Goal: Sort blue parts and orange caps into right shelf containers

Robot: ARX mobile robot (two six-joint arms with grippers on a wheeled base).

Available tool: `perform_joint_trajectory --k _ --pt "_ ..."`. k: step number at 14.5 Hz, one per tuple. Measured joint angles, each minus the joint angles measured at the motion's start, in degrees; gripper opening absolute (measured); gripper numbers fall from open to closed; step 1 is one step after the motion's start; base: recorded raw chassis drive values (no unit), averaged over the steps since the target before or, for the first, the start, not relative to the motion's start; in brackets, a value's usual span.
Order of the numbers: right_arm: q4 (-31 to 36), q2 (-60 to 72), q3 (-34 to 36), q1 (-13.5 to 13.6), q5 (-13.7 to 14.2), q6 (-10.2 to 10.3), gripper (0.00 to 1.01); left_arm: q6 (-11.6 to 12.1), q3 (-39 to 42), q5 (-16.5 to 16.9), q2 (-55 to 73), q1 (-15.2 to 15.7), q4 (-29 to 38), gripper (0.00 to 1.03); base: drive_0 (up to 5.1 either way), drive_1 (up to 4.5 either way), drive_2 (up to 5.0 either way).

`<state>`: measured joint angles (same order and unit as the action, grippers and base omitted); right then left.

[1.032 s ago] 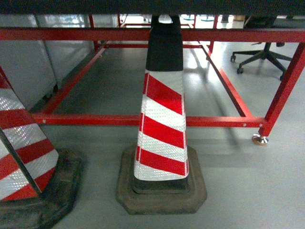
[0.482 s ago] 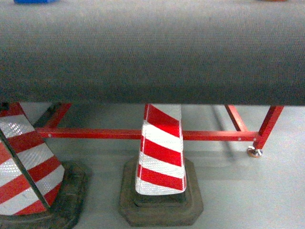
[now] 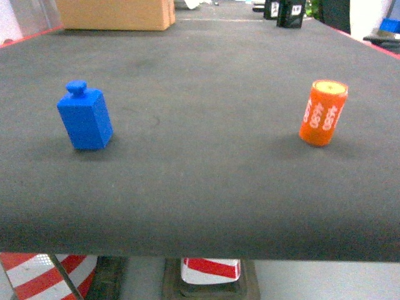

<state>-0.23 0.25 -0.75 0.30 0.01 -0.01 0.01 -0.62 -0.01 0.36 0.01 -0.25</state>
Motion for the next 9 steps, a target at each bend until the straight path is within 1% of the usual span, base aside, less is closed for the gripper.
perform_joint_trajectory --k 9 --pt "-0.22 0.02 0.0 0.0 0.0 0.02 0.98 0.0 0.0 -0.11 0.02 0.0 -0.07 0.98 0.0 0.0 0.0"
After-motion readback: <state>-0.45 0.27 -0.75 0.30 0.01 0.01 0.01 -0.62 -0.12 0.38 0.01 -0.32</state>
